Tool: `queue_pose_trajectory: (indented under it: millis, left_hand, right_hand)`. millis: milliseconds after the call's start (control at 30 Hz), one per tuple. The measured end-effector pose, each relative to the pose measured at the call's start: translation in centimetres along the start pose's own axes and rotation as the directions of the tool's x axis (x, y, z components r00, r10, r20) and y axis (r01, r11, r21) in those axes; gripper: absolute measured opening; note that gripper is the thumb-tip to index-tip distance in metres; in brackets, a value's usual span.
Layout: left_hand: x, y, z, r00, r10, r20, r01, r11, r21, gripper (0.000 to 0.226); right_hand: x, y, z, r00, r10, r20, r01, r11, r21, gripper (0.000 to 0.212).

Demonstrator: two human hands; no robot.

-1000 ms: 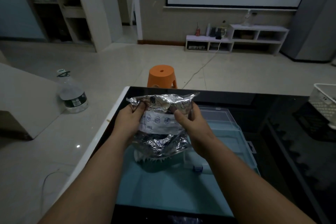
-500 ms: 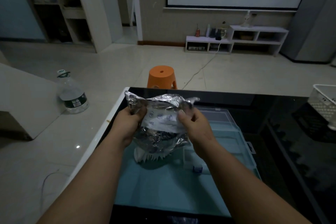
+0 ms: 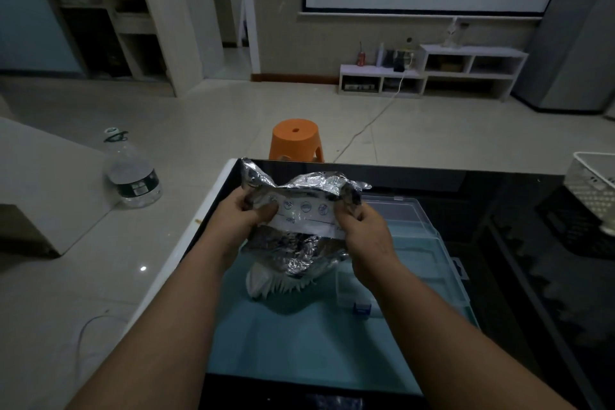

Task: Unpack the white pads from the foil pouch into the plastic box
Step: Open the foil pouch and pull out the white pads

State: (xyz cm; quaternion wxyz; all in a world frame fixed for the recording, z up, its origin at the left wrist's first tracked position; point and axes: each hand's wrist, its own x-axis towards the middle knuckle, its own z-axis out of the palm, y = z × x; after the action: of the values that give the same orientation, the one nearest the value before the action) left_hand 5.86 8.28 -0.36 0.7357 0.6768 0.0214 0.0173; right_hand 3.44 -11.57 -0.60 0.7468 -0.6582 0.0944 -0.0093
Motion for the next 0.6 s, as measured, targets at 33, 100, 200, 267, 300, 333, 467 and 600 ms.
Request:
queue_pose_trajectory:
  millis: [33, 100, 200, 267, 300, 333, 467, 600]
  left_hand:
    - [-0.1, 0.0, -0.2, 1.0, -0.013, 0.024, 0.013, 1.0, 0.01, 0.023]
    - [-0.4, -0.2, -0.2, 0.998, -0.063, 0.026, 0.062, 0.998, 0.031, 0.017]
    - [-0.6, -0.5, 0.3, 0.997, -0.07, -0.04, 0.069, 0.997, -0.014, 0.012]
    - [-0.4, -0.6, 0.5, 0.993, -0.046, -0.11, 0.046, 0.999, -0.005, 0.012]
    - [-0.3, -0.7, 0.6, 0.989, -0.04, -0.139, 0.041, 0.999, 0.004, 0.012]
    - [-0.1, -0.8, 0.7, 0.986, -0.037, -0.16, 0.039, 0.999, 0.009, 0.012]
    - [0.2, -1.1, 0.8, 0.986, -0.026, -0.162, 0.039, 0.996, 0.078, 0.012]
    - [0.1, -0.9, 0.9, 0.99, -0.04, -0.134, 0.048, 0.997, 0.063, 0.012]
  right_hand:
    - [0.0, 0.0, 0.0, 1.0, -0.003, -0.009, 0.003, 1.0, -0.001, 0.023]
    - [0.0, 0.1, 0.2, 1.0, -0.003, -0.01, 0.003, 1.0, -0.015, 0.031]
    - [-0.1, 0.0, 0.3, 1.0, 0.01, 0.018, -0.009, 0.999, -0.052, 0.049]
    - [-0.3, -0.2, 0.2, 0.998, -0.007, 0.065, 0.012, 0.997, -0.072, 0.031]
    - [-0.3, -0.2, 0.1, 0.995, -0.02, 0.093, 0.028, 0.997, -0.076, 0.019]
    - [-0.4, -0.2, 0.0, 0.993, -0.03, 0.114, 0.039, 0.996, -0.079, 0.014]
    - [-0.2, 0.3, 0.0, 0.994, -0.043, 0.101, 0.053, 0.994, -0.099, 0.019]
    - [0.0, 0.6, 0.2, 0.997, -0.08, 0.011, 0.081, 0.977, -0.196, 0.026]
